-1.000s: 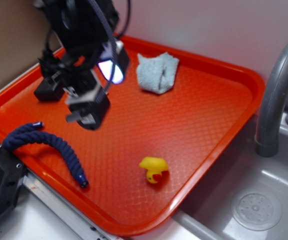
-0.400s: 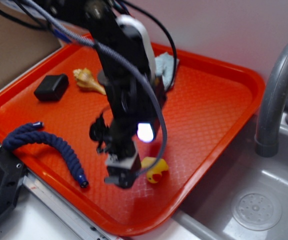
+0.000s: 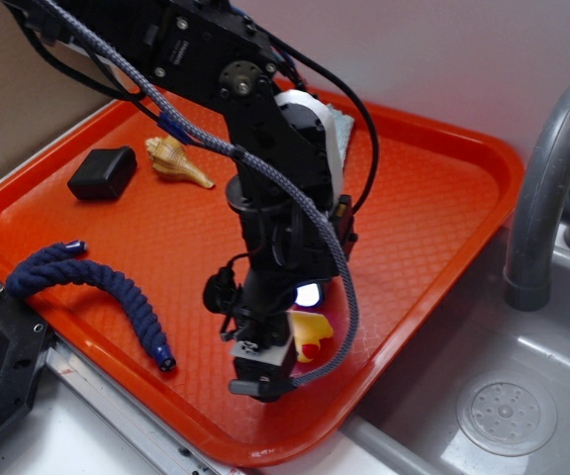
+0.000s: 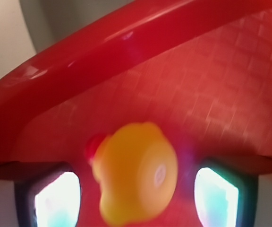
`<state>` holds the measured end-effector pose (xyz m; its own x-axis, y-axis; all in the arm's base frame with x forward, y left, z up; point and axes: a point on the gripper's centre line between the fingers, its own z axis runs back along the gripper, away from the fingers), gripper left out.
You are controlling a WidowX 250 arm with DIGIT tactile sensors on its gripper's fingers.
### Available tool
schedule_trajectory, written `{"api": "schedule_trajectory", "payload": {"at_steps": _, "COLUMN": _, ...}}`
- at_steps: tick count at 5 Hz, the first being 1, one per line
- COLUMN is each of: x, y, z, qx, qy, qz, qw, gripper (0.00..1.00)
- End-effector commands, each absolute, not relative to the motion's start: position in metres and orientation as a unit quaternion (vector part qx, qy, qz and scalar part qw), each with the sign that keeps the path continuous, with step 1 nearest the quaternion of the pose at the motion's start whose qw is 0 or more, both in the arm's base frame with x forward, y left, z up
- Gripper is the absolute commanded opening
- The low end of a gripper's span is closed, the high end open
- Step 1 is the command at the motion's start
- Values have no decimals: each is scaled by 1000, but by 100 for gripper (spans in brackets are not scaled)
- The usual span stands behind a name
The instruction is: Grab the yellow duck.
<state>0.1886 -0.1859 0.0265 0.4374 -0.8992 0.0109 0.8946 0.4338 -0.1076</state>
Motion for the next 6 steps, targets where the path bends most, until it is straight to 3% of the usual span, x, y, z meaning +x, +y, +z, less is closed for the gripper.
{"api": "schedule_trajectory", "payload": {"at_steps": 1, "x": 172, "y": -195, "z": 21, "qx": -26, "qy": 34, "qz": -541, "qw": 840, "gripper": 0}}
{"api": "schedule_trajectory", "payload": {"at_steps": 2, "x": 170, "y": -195, "z": 19, "qx": -18, "qy": 40, "qz": -539, "qw": 841, "gripper": 0}}
{"api": "schedule_trajectory", "payload": {"at_steps": 3, "x": 176, "y": -188, "z": 31, "qx": -7, "qy": 25, "qz": -507, "qw": 861, "gripper": 0}}
{"api": "schedule_trajectory", "payload": {"at_steps": 4, "x": 193, "y": -165, "z": 79, "qx": -27, "qy": -35, "qz": -427, "qw": 903, "gripper": 0}}
{"api": "schedule_trajectory", "payload": {"at_steps": 5, "x": 210, "y": -133, "z": 129, "qx": -8, "qy": -56, "qz": -312, "qw": 948, "gripper": 0}}
{"api": "schedule_trajectory", "payload": {"at_steps": 6, "x": 210, "y": -97, "z": 180, "qx": 7, "qy": -37, "qz": -192, "qw": 981, "gripper": 0}}
